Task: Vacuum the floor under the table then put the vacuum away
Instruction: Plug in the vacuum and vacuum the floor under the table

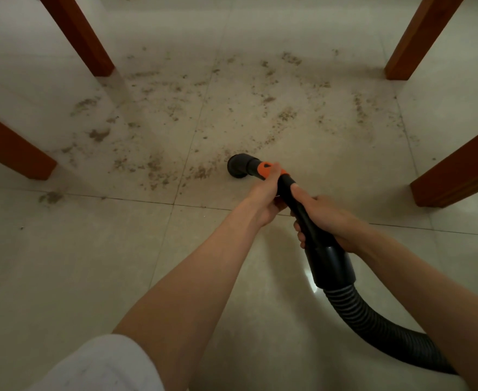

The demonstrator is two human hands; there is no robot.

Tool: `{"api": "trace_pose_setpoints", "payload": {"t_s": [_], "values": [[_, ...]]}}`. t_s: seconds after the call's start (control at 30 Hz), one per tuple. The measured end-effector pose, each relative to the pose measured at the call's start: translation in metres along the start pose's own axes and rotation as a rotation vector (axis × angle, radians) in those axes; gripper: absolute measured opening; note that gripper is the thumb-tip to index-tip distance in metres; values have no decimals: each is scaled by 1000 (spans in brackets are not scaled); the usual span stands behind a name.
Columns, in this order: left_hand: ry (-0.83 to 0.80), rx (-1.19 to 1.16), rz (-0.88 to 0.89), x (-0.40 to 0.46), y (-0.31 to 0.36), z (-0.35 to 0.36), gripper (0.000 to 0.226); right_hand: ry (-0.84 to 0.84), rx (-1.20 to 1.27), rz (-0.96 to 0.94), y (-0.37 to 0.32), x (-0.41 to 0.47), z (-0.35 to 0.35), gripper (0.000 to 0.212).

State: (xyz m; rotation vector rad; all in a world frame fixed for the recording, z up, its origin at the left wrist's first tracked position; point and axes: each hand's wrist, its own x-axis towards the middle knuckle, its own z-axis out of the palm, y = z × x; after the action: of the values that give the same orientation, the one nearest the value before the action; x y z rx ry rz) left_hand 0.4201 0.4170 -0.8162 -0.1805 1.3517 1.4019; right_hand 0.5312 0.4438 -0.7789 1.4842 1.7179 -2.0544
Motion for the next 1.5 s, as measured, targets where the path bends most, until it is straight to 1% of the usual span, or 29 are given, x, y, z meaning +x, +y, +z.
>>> {"api": "trace_pose_setpoints", "payload": {"t_s": [0.13, 0.2, 0.33, 0.43, 0.6, 0.7, 0.83, 0.97, 1.03, 1.17, 1.33, 1.4, 1.5], "values": [[1, -55, -13, 1, -5, -5, 29, -76, 0, 46, -4, -5, -3, 47], [38, -79, 5, 1, -11, -9, 25, -124, -19, 75, -4, -9, -2, 48], [119, -96, 43, -2, -26, -16, 24, -178, -34, 119, -1, -16, 1, 48], [104, -93, 30, -6, -31, -11, 28, -159, -21, 122, 4, -22, -1, 47], [-13, -45, -15, -13, -27, 5, 45, -47, 7, 80, 10, -28, -9, 47], [-20, -59, -27, -16, -30, 9, 39, -66, 21, 110, 11, -32, -13, 48], [65, -116, -12, -20, -41, 3, 26, -151, 12, 169, 10, -38, -13, 48], [219, -222, 41, -31, -52, -6, 24, -223, -70, 206, 8, -40, -6, 50], [254, -270, 63, -35, -56, -9, 25, -250, -111, 213, 7, -40, -2, 50], [237, -334, 70, -43, -62, -10, 28, -276, -203, 196, 4, -44, -2, 48], [144, -376, 64, -49, -66, -6, 25, -279, -328, 176, -5, -46, -18, 49], [133, -370, 45, -47, -63, -6, 26, -262, -338, 155, -5, -46, -18, 49], [148, -349, 58, -43, -54, -10, 25, -210, -288, 115, 1, -41, -7, 47]]}}
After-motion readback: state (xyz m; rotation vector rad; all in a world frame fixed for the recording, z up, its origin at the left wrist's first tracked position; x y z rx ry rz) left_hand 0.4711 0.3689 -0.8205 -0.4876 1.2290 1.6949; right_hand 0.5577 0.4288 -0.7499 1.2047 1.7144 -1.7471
